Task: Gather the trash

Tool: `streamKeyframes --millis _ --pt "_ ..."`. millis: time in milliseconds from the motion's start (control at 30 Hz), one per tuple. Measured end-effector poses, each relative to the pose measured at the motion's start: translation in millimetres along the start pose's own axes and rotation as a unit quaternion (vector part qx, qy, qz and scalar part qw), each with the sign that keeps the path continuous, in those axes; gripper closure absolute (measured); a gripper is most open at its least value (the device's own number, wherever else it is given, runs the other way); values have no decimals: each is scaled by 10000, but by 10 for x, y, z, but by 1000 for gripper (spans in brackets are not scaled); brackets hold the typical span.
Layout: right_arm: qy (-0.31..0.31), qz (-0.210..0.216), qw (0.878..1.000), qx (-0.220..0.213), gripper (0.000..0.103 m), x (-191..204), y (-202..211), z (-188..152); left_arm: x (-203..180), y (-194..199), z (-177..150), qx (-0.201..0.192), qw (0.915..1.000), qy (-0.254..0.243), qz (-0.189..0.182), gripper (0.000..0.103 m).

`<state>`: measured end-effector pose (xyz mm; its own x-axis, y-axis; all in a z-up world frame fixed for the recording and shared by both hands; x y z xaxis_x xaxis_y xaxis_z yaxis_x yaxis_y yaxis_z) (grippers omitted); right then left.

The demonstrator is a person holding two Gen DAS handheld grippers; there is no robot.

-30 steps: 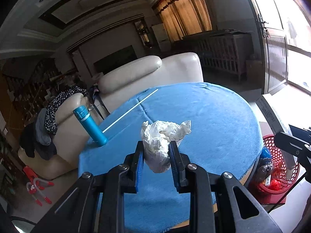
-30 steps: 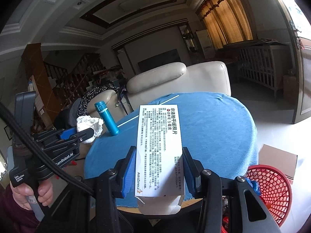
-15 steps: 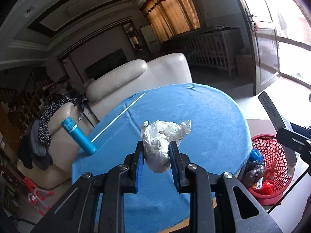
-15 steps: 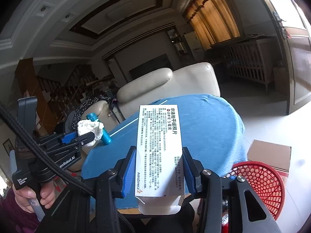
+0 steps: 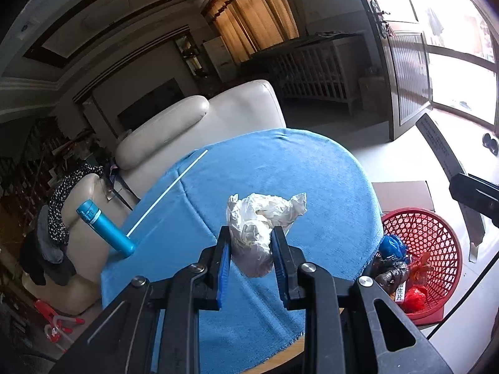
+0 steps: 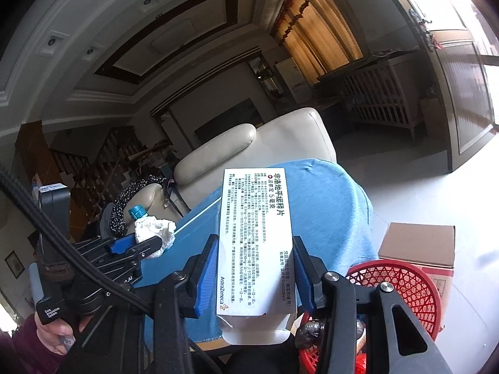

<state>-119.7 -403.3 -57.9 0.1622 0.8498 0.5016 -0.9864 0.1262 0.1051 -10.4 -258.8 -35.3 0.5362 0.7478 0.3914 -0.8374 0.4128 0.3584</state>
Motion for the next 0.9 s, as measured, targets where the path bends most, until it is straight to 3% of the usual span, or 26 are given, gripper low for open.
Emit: streamKeyframes --millis 167,500,900 --pt "20 -60 10000 -13 55 -35 15 25 -86 -11 43 23 9999 -55 -107 76" --pt "-31 -687 9974 -226 55 -448 234 306 -478 -161 152 446 9909 294 -1234 76" --pt "-518 -1029 9932 -172 55 -848 312 371 -869 -190 140 547 9756 370 -2093 76"
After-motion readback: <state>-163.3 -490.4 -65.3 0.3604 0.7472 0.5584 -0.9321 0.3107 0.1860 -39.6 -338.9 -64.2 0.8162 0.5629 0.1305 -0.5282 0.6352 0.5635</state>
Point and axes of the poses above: each gripper's, at about its wrist camera, not at the fingertips, and y roughly against the way its jaws point, x to its left, z to its top, the point moved 4 cm from there along -y, roughly the way its jaws point, and after that the axes turned 15 degrees about -x, right-handed, at the moved point
